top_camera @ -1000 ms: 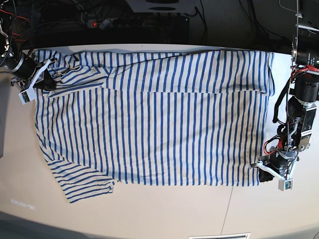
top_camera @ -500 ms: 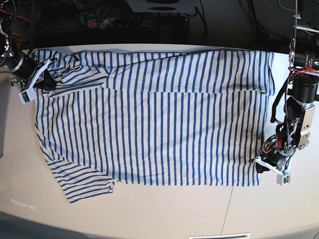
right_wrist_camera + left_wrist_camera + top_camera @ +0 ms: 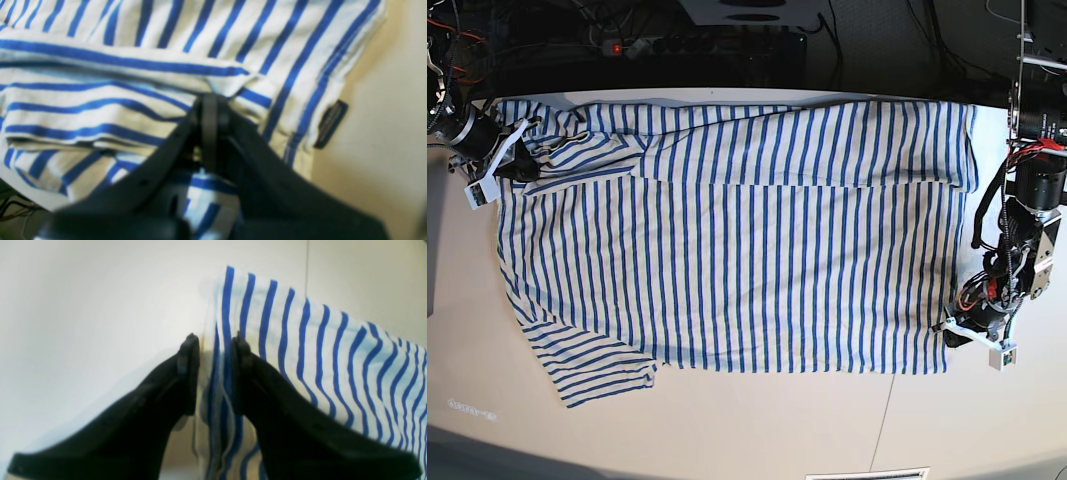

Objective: Fold the T-shirt properly
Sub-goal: 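Release the right gripper from the shoulder and lift it away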

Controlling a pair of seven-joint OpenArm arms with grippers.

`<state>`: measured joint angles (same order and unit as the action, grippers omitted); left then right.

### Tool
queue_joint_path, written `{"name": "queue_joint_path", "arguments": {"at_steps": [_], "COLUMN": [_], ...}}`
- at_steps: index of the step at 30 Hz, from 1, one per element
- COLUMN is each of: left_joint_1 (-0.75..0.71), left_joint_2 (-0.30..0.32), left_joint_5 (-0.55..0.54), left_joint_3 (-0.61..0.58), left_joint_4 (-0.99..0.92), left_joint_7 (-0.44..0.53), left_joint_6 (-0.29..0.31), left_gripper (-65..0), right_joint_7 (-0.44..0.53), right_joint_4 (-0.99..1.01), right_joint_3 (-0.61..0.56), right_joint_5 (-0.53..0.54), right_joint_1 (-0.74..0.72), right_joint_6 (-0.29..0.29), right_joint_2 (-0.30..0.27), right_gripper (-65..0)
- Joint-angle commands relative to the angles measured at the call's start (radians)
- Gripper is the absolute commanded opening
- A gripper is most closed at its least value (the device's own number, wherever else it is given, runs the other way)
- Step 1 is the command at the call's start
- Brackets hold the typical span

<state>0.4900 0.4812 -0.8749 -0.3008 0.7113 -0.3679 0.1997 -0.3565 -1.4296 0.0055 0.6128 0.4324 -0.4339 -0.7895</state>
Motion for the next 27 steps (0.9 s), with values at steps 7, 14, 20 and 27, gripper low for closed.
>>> {"name": "queue_joint_path", "arguments": {"at_steps": [7, 14, 20, 27], "left_joint_1": [0.031, 0.031, 0.03, 0.03], "left_joint_2": [0.014, -0.002, -0.008, -0.026], "left_joint_5": [-0.065, -0.079, -0.079, -0.077], "left_joint_3": [0.008, 0.008, 0.008, 0.007], "left_joint_4": [0.01, 0.01, 0.009, 0.009], "left_joint_7": [0.008, -0.041, -0.05, -0.148], "left_joint_6": [0.007, 0.018, 0.023, 0.08], "left_gripper": [-45.6, -45.6, -45.6, -45.6], "right_joint_7": [-0.081, -0.08, -0.081, -0.08], "right_joint_4": [0.005, 0.005, 0.005, 0.005], "right_joint_3": [-0.01, -0.01, -0.01, -0.01], "right_joint_5": [-0.029, -0.029, -0.029, -0.029], "right_joint_1": [0.011, 0.011, 0.011, 0.011], "right_joint_6": [-0.064, -0.064, -0.064, -0.064], "right_joint_2": [-0.005, -0.005, -0.005, -0.005], "right_gripper": [-65.0, -65.0, -65.0, -65.0]}}
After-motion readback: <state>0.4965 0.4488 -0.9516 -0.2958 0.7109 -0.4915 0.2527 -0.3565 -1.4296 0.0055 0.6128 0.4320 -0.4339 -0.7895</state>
